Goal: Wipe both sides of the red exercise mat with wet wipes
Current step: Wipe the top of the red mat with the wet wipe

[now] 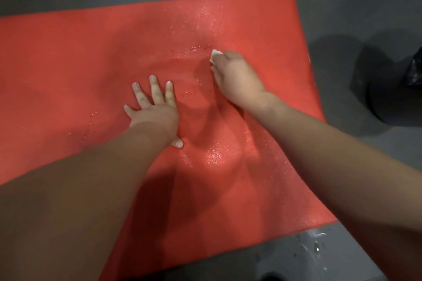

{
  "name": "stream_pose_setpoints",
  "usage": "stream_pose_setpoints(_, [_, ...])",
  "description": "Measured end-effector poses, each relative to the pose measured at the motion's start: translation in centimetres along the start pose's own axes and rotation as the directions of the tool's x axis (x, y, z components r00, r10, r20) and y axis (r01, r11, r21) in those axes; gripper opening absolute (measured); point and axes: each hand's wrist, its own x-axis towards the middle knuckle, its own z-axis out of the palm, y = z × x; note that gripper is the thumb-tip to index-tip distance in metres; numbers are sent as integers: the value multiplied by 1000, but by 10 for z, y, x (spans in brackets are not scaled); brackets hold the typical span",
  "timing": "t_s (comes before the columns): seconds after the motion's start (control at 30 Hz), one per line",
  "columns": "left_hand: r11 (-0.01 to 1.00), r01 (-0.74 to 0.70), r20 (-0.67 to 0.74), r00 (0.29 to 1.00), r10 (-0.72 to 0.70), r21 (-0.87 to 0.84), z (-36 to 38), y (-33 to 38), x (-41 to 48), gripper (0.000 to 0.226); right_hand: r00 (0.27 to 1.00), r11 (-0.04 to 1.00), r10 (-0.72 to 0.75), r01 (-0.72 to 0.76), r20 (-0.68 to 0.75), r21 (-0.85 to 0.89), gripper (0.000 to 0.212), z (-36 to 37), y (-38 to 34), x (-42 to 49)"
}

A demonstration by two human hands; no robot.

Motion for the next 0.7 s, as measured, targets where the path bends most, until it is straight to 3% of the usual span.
stream_pose_setpoints(0.07, [1000,7,1,1000,-7,-5,0,0,1,157,1000,997,-3,2,-23,-76,31,-4,15,11])
stream_pose_setpoints(0.13, [1000,12,2,1000,-12,-9,0,1,1,157,978,975,159,-177,-138,-135,43,-9,37,24])
stream_pose_setpoints(0.23, [1000,12,7,1000,-11,-20,-2,3,2,157,923,932,332,-352,-193,-82,32,-12,31,34])
stream_pose_setpoints(0.3, [1000,20,10,1000,-20,-15,-2,3,2,157,952,955,277,-288,-133,-68,27,-8,4,35])
stream_pose_setpoints(0.37, [1000,24,13,1000,-24,-17,-2,4,1,158,995,995,95,-96,-32,-22,26,1,-21,31])
stream_pose_setpoints(0.43, [1000,20,8,1000,-20,-22,-2,4,1,156,993,992,-112,114,34,-53,29,6,-26,30])
stream_pose_setpoints(0.47, [1000,15,7,1000,-15,-23,-2,4,0,155,988,984,-149,153,42,-92,32,3,-19,35])
stream_pose_setpoints(0.53, [1000,9,11,1000,-8,-22,-3,3,-1,154,1000,988,-7,11,23,-153,38,-7,3,47])
stream_pose_setpoints(0.6, [1000,12,21,1000,-11,-21,-4,3,0,153,971,951,220,-235,-91,-203,43,-13,22,59])
stream_pose_setpoints(0.63, [1000,15,25,1000,-15,-20,-4,4,0,154,959,935,259,-279,-114,-220,42,-12,20,60])
stream_pose_setpoints(0.7, [1000,18,25,1000,-18,-14,-3,5,0,154,986,966,158,-166,-57,-200,35,-3,-2,58])
